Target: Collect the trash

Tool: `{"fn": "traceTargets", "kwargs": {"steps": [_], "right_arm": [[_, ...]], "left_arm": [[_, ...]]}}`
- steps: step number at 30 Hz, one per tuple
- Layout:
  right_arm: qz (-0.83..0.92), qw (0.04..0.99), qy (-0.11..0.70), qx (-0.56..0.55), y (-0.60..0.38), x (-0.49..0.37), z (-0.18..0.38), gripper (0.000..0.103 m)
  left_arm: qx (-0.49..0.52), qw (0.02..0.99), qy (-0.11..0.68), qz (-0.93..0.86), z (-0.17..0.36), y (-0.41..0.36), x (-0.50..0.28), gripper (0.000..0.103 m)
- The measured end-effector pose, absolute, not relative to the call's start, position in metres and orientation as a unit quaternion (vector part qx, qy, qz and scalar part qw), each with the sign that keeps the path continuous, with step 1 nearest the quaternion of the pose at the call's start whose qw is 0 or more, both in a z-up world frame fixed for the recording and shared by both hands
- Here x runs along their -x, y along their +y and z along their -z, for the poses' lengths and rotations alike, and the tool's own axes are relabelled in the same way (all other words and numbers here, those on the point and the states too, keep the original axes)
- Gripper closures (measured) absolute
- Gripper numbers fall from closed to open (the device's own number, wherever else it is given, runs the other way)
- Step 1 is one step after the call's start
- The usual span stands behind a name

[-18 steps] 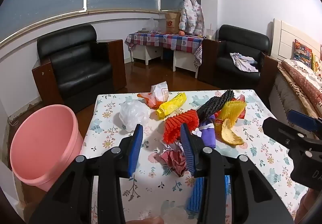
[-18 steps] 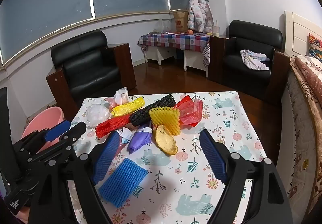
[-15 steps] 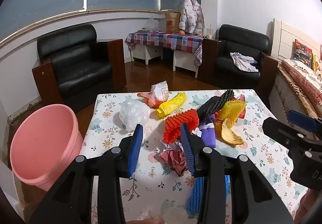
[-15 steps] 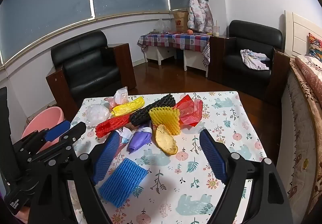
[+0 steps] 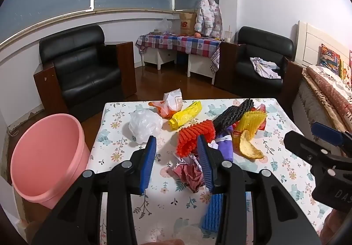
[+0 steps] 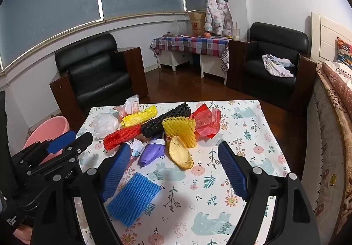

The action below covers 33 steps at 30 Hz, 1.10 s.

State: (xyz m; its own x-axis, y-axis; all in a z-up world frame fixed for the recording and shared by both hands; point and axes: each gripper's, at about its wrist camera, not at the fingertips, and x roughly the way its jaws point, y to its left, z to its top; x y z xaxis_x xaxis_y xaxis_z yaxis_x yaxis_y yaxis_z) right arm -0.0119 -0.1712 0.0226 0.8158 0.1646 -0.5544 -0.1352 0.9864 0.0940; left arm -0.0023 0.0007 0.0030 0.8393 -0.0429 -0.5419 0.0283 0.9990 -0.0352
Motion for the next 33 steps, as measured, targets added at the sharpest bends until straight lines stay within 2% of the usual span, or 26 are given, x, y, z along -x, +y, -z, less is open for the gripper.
{"fn": "traceTargets", "kwargs": {"steps": [33], "right_arm": [[-0.079,0.953,0.293,-0.027,-0.172,0.013,-0.023,0.022]], "left_arm": [[0.017,0.951,0.309,0.023,-0.014,0.010,0.001,0.064]]}}
